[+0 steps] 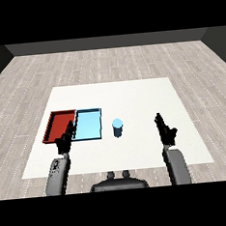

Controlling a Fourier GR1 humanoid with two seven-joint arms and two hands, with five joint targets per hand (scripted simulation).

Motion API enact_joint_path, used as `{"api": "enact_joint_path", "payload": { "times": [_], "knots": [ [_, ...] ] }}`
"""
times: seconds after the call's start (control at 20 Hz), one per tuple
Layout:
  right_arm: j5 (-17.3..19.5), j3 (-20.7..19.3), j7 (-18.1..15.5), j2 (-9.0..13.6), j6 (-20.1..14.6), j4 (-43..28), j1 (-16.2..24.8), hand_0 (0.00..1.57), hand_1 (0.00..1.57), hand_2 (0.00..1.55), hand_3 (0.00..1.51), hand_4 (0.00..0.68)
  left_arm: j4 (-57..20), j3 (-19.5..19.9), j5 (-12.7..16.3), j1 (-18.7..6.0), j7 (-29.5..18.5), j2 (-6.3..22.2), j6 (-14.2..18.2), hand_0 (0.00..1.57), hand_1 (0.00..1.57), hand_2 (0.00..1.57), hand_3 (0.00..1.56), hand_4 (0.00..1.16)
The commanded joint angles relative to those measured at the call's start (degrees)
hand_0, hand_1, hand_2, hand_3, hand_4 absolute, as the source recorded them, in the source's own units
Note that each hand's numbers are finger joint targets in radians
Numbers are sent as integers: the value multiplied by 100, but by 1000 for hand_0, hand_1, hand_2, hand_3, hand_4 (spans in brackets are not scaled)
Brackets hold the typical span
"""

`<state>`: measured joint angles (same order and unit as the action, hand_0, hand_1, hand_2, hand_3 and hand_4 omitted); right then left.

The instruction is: Pick the blue can and put it in the blue box

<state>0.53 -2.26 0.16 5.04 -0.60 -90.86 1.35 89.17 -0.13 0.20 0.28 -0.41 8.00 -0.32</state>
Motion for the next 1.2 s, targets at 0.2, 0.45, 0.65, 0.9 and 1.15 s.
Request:
{"api": "enact_joint_path", "payload": {
  "times": [0.2,0.45,0.65,0.9,1.15],
  "knots": [
    [575,551,230,-488,-551,256,-782,0,0,0,0,0,151,161,73,-172,77,-123,-22,0,0,0,0,0],
    [-629,701,-1155,-499,-98,228,-847,0,0,0,0,0,651,164,395,-372,-1565,-433,-212,0,0,0,0,0],
    [-656,681,-1021,-502,-100,463,-1242,0,0,0,0,0,388,486,730,-356,-1976,-232,-586,0,0,0,0,0],
    [-617,758,-1457,-503,-115,665,-1070,0,0,0,0,0,839,386,723,158,-1996,-310,-671,0,0,0,0,0],
    [-714,833,-812,-465,59,-62,-848,0,0,0,0,0,373,209,435,169,-2534,-604,-524,0,0,0,0,0]
  ]
}}
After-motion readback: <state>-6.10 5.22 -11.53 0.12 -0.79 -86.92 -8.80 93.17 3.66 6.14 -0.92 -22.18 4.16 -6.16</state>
